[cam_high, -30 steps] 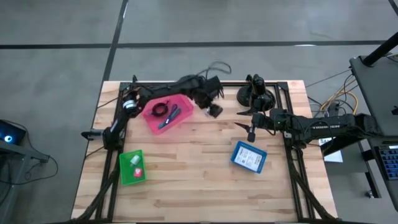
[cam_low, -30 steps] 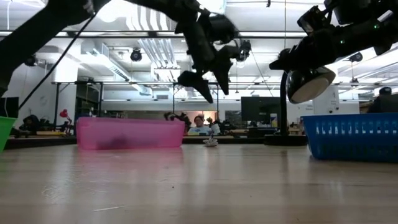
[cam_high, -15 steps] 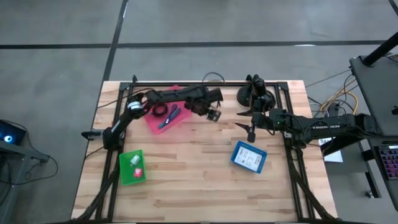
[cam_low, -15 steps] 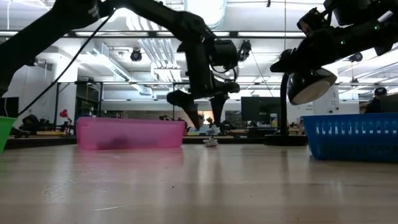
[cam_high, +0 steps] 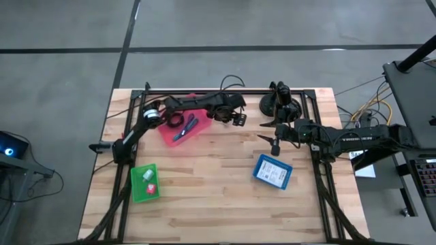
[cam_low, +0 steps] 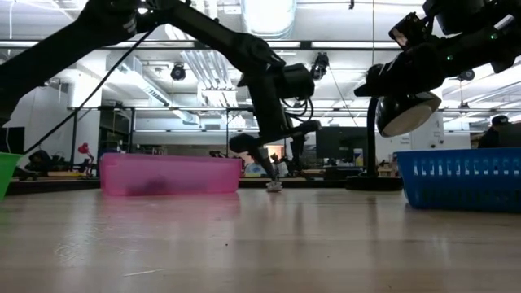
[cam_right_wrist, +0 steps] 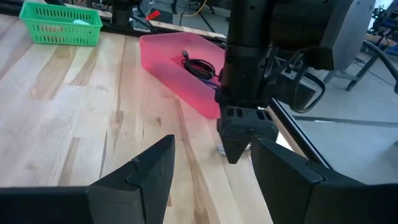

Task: Pick and place items into bin
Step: Put the white charger cable into the red bin

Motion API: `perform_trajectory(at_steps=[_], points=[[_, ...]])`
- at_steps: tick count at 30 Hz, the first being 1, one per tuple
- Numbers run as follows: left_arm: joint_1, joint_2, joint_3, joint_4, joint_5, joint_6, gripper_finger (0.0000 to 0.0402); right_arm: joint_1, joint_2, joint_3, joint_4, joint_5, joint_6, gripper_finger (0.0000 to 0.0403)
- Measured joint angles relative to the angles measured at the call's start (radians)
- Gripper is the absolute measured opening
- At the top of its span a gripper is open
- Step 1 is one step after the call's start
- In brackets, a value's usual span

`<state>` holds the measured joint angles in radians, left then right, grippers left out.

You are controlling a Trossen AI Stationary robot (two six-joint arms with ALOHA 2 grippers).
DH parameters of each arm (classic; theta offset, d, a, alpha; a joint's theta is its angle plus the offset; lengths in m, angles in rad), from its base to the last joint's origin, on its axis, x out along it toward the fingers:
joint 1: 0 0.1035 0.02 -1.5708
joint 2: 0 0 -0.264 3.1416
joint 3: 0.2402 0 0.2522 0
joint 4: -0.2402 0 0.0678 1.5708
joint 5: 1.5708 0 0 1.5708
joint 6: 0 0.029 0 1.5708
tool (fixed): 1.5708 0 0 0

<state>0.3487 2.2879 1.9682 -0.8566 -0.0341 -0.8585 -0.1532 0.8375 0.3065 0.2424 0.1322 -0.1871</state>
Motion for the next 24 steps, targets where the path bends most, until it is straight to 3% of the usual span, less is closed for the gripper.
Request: perform_trajectory(at_steps=[15,20,24], points=[[0.008,-0.009,-0.005,-0.064,-0.052,-0.013,0.0246,0.0,0.0,0.0,0.001,0.0,0.001,0.0199],[0.022,0.003,-0.038,-0.026,0.029,-0.053,0.0246,0.0,0.0,0.0,0.001,0.0,0.0,0.0199],[0.036,0.005,-0.057,-0.011,0.033,-0.06,0.0246,0.0,-0.006,0.0,0.001,0.0,0.001,0.0199]])
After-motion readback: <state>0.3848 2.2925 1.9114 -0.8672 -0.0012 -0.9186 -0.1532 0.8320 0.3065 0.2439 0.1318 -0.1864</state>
